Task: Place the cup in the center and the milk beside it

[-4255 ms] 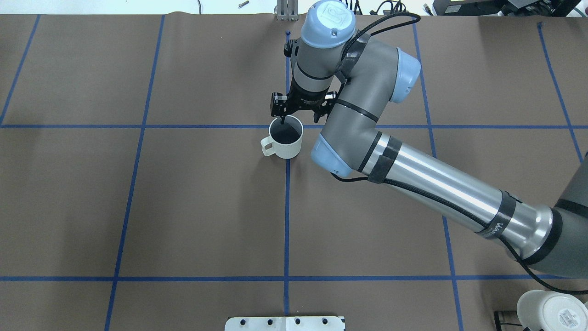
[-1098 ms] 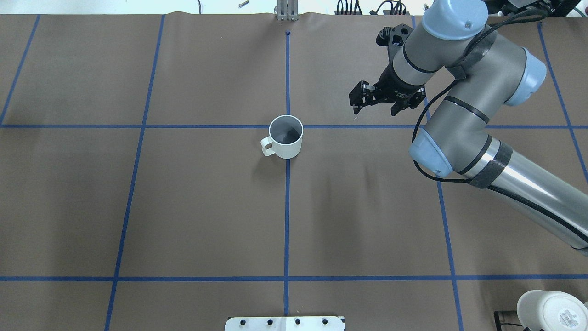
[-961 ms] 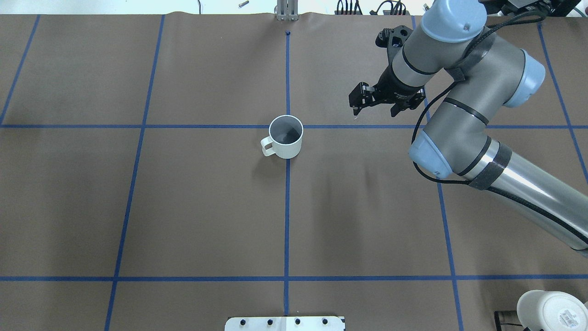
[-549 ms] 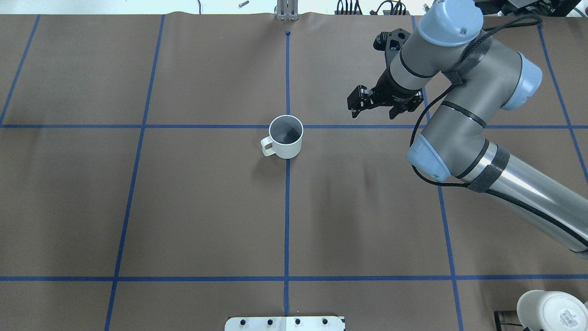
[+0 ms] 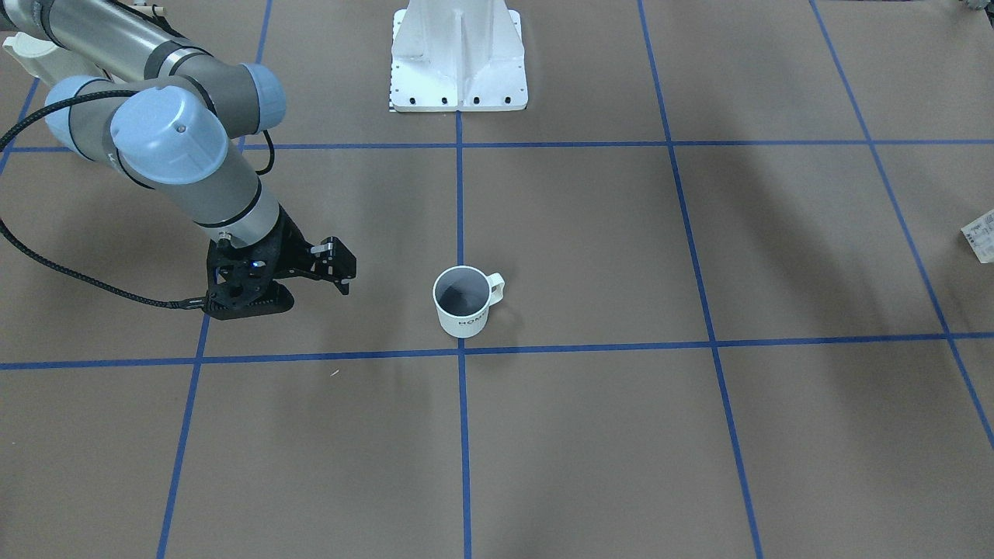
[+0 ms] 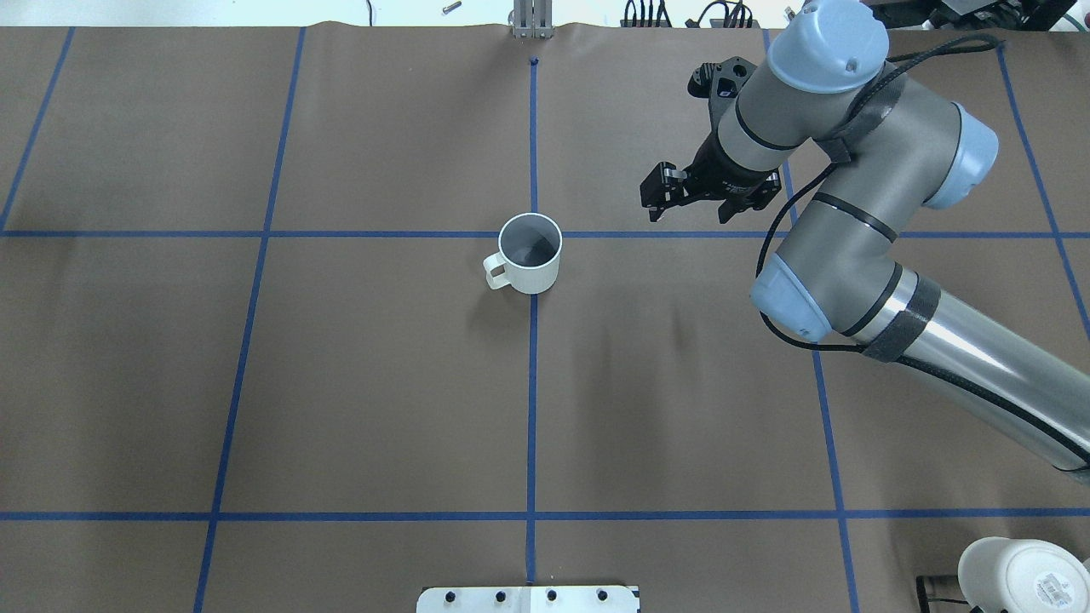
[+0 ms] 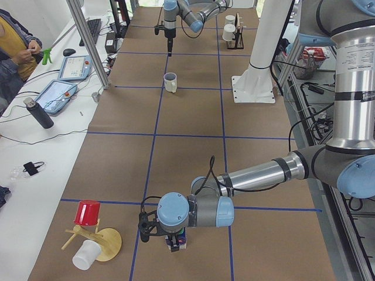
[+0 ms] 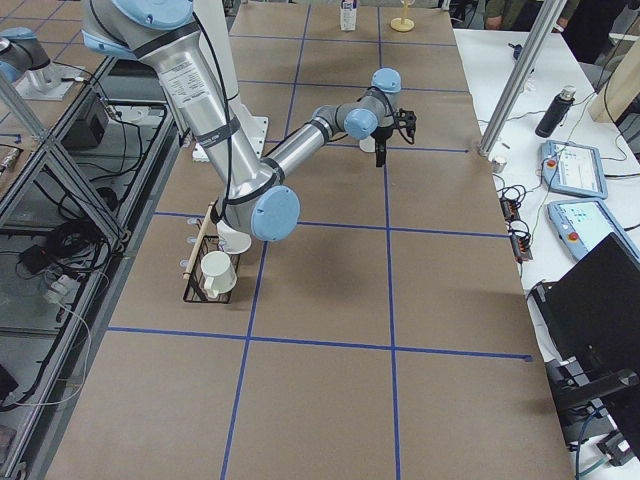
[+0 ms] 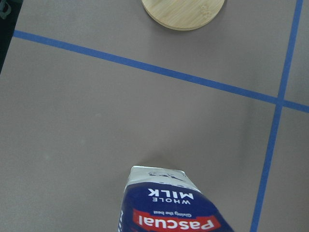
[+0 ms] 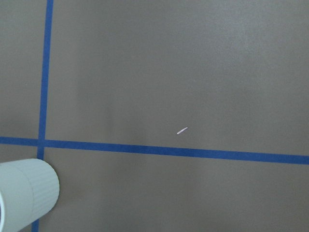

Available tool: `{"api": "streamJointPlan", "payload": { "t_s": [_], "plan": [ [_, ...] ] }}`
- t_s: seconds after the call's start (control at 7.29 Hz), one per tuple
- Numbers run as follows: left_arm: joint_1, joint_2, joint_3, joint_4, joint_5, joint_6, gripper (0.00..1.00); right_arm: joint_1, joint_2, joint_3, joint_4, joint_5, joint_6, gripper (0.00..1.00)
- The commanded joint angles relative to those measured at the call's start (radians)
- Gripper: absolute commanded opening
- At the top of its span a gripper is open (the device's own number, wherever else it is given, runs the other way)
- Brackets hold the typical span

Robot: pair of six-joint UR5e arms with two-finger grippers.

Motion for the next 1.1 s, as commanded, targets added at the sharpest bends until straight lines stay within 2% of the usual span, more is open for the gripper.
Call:
{"api": "streamJointPlan", "payload": {
  "t_s": [0.0, 0.41, 0.82, 0.96],
  "plan": [
    [0.014, 0.002, 0.002, -0.003, 0.008, 0.001, 0.97, -0.004, -0.001, 0.002, 0.0, -0.002, 0.002, 1.0],
    [0.017, 0.005, -0.001, -0.003, 0.002, -0.008, 0.85, -0.009, 0.004, 0.002, 0.0, -0.002, 0.003, 1.0],
    [0.017, 0.006, -0.005, 0.001, 0.001, -0.007, 0.61, -0.021, 0.009, 0.002, 0.0, -0.002, 0.005, 1.0],
    [0.017, 0.005, -0.013, 0.001, -0.002, -0.007, 0.58, -0.019, 0.009, 0.005, 0.0, 0.001, 0.005, 1.0]
  ]
}}
